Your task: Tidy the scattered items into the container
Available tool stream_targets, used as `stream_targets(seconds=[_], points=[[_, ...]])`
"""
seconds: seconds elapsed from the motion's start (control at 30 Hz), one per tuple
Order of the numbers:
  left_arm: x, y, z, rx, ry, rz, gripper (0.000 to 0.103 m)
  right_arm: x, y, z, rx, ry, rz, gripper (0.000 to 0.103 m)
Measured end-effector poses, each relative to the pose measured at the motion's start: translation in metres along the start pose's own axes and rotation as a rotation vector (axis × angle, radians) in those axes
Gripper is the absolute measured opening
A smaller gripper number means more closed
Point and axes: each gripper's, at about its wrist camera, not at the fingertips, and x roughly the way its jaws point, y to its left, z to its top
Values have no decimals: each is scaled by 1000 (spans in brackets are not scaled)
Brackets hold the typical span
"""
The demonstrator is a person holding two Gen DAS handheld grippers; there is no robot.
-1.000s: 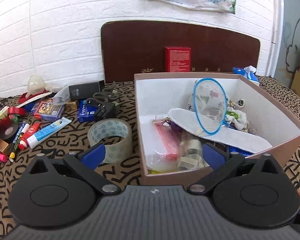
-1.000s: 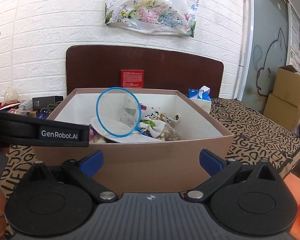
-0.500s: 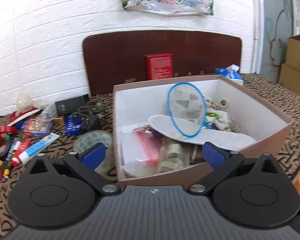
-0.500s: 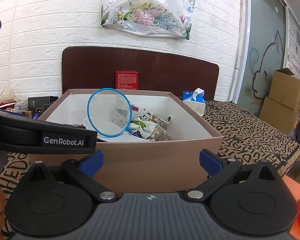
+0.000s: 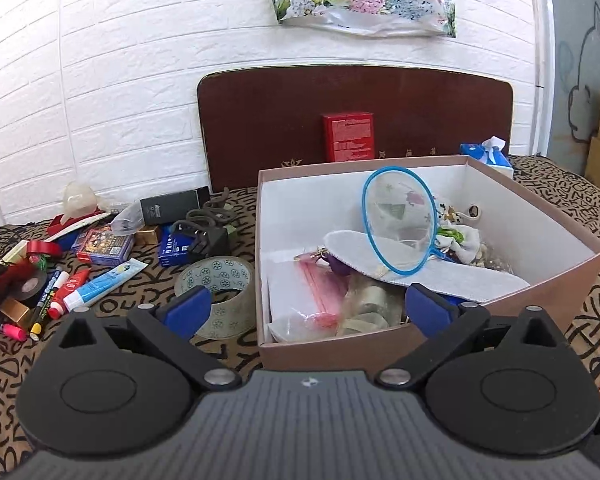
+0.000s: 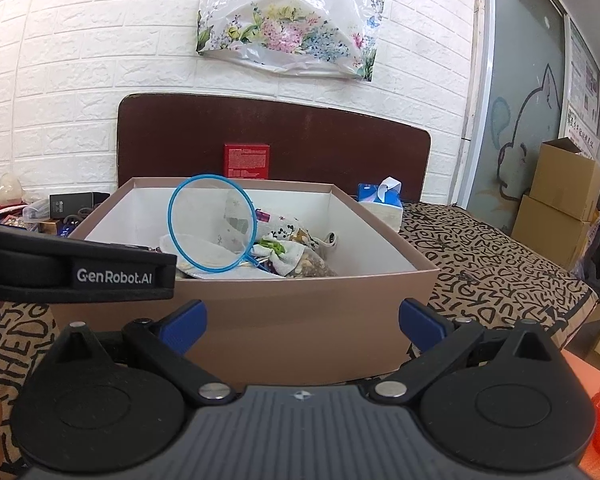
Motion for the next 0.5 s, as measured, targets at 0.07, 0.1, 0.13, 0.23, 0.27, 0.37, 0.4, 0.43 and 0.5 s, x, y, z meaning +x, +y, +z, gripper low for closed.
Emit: stream_targets(seconds=[0.07,0.1,0.13,0.23,0.27,0.37,0.4,0.43,0.5], points=[[-2,-1,1,-4,0,25,103,0,-2,2,5,3,0,103],[-2,-2,3,-11,6,27,103,0,-3,4,6,1,2,103],[-4,-2,6,-18,9,26,103,-1,-4,7,3,0,7,103],[-13,-5,17,-31,-30,16,103,-5,-9,22,-8,-26,10,103],[-16,-6,21,-33,-49,16,103,-7,-11,28,-9,-44,7,103],[-26,-10,30,-46,-98,24,103,-13,-17,42,-4,-81,3,103],[-27,-10,31,-52,-104,17,103,-15,-19,45,0,-87,3,103],[-28,-11,32,-55,-108,12,103,-16,-22,47,2,-89,2,103],[-30,-11,33,-56,-118,9,103,-16,-25,49,3,-92,5,103]])
